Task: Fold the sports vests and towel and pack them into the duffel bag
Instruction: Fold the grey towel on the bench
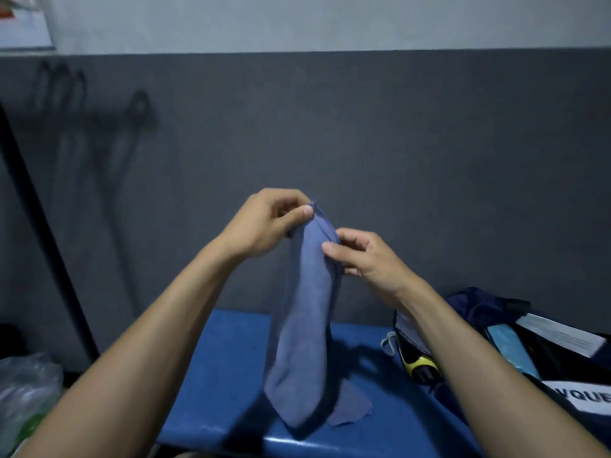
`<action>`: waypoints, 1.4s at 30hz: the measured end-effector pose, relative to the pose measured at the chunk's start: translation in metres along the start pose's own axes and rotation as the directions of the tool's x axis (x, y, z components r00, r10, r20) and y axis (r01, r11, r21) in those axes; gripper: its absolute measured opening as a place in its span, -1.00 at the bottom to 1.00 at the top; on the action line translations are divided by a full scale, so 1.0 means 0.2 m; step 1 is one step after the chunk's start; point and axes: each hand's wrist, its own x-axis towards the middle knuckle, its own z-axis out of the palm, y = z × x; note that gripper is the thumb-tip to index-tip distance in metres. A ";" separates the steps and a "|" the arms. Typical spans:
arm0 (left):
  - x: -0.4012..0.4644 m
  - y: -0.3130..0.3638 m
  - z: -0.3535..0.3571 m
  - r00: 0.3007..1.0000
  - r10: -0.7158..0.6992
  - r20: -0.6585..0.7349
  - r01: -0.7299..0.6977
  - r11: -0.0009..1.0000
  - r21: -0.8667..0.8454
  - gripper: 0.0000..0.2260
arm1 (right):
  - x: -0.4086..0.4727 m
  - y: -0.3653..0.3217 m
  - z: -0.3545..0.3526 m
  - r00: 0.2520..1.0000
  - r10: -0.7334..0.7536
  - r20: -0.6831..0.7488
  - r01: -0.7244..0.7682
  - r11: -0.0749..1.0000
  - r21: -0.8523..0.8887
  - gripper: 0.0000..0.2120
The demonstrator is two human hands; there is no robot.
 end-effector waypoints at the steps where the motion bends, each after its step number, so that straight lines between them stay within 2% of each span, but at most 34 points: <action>1: 0.01 0.04 -0.01 1.000 -0.001 -0.025 -0.001 0.998 -0.070 -0.82 | 0.00 -0.05 -0.01 1.000 -0.014 -0.012 0.014 0.999 0.041 -0.92; 3: 0.03 0.11 -0.04 0.997 0.001 -0.081 -0.012 0.992 -0.125 -0.82 | -0.01 -0.13 -0.03 0.999 -0.041 -0.007 0.041 0.996 0.078 -0.92; 7: 0.02 0.10 -0.11 0.980 0.012 -0.197 -0.008 1.000 0.024 -0.81 | -0.05 -0.20 -0.10 0.998 -0.034 0.054 0.025 0.987 0.160 -0.92; 10: -0.01 0.02 -0.17 0.945 -0.040 -0.325 0.056 0.998 0.041 -0.81 | -0.10 -0.18 -0.13 0.991 0.062 0.119 -0.077 0.990 0.122 -0.69; 11: -0.01 -0.01 -0.19 0.925 -0.050 -0.377 0.081 0.995 0.066 -0.82 | -0.11 -0.16 -0.14 0.988 0.091 0.129 -0.105 0.988 0.109 -0.68; 13: -0.04 -0.08 -0.27 0.864 -0.070 -0.498 0.150 0.981 0.122 -0.85 | -0.15 -0.13 -0.18 0.984 0.140 0.114 -0.150 0.985 0.090 -0.75; 16: -0.12 -0.18 -0.42 0.716 -0.103 -0.690 0.347 0.910 0.225 -0.81 | -0.19 -0.11 -0.26 0.985 0.159 0.063 -0.163 0.985 0.061 -0.78; 18: -0.18 -0.22 -0.49 0.622 -0.166 -0.765 0.479 0.854 0.204 -0.75 | -0.21 -0.11 -0.32 0.990 0.138 -0.020 -0.137 0.989 0.062 -0.80; 19: -0.20 -0.21 -0.48 0.646 -0.218 -0.732 0.457 0.878 0.141 -0.72 | -0.20 -0.11 -0.34 0.990 0.129 -0.052 -0.125 0.989 0.079 -0.81; 20: -0.21 -0.17 -0.45 0.735 -0.258 -0.627 0.374 0.925 0.057 -0.69 | -0.19 -0.11 -0.33 0.990 0.127 -0.056 -0.122 0.988 0.092 -0.81; 21: -0.21 -0.12 -0.38 0.853 -0.262 -0.451 0.283 0.959 -0.021 -0.72 | -0.18 -0.12 -0.31 0.992 0.126 -0.031 -0.123 0.989 0.081 -0.82; 22: -0.20 -0.06 -0.29 0.947 -0.236 -0.219 0.224 0.971 -0.079 -0.77 | -0.15 -0.12 -0.27 0.992 0.125 0.013 -0.125 0.991 0.044 -0.84; 23: -0.20 0.00 -0.18 0.980 -0.197 0.019 0.198 0.976 -0.088 -0.81 | -0.13 -0.12 -0.22 0.990 0.125 0.063 -0.124 0.992 -0.013 -0.86; 24: -0.19 0.05 -0.07 0.962 -0.170 0.212 0.191 0.978 -0.081 -0.82 | -0.10 -0.11 -0.16 0.987 0.130 0.095 -0.123 0.989 -0.078 -0.88; 25: -0.18 0.08 0.04 0.926 -0.166 0.340 0.201 0.977 -0.070 -0.82 | -0.08 -0.11 -0.11 0.986 0.132 0.107 -0.116 0.984 -0.138 -0.89; 26: -0.18 0.08 0.13 0.898 -0.175 0.404 0.223 0.972 -0.074 -0.83 | -0.06 -0.11 -0.08 0.986 0.132 0.098 -0.113 0.976 -0.185 -0.88; 28: -0.20 0.05 0.21 0.897 -0.203 0.394 0.271 0.954 -0.126 -0.80 | -0.07 -0.09 -0.10 0.984 0.156 0.085 -0.137 0.970 -0.203 -0.86; 30: -0.22 0.00 0.20 0.916 -0.223 0.333 0.270 0.957 -0.103 -0.79 | -0.13 -0.06 -0.17 0.970 0.219 0.110 -0.196 0.963 -0.188 -0.86; 32: -0.23 -0.02 0.14 0.943 -0.230 0.241 0.240 0.971 -0.014 -0.82 | -0.20 -0.04 -0.24 0.954 0.267 0.135 -0.237 0.950 -0.204 -0.87; 35: -0.21 -0.07 0.05 0.976 -0.219 0.022 0.211 0.961 0.179 -0.75 | -0.30 -0.04 -0.33 0.949 0.295 0.109 -0.266 0.938 -0.222 -0.87; 37: -0.21 -0.10 0.01 0.966 -0.227 -0.127 0.253 0.932 0.258 -0.72 | -0.35 -0.05 -0.39 0.952 0.301 0.059 -0.284 0.939 -0.194 -0.86; 41: -0.24 -0.13 0.03 0.938 -0.304 -0.165 0.336 0.911 0.237 -0.74 | -0.42 -0.05 -0.45 0.962 0.271 -0.035 -0.274 0.954 -0.123 -0.80; 42: -0.24 -0.13 0.04 0.927 -0.309 -0.210 0.357 0.900 0.250 -0.73 | -0.43 -0.05 -0.45 0.965 0.255 -0.060 -0.260 0.961 -0.099 -0.79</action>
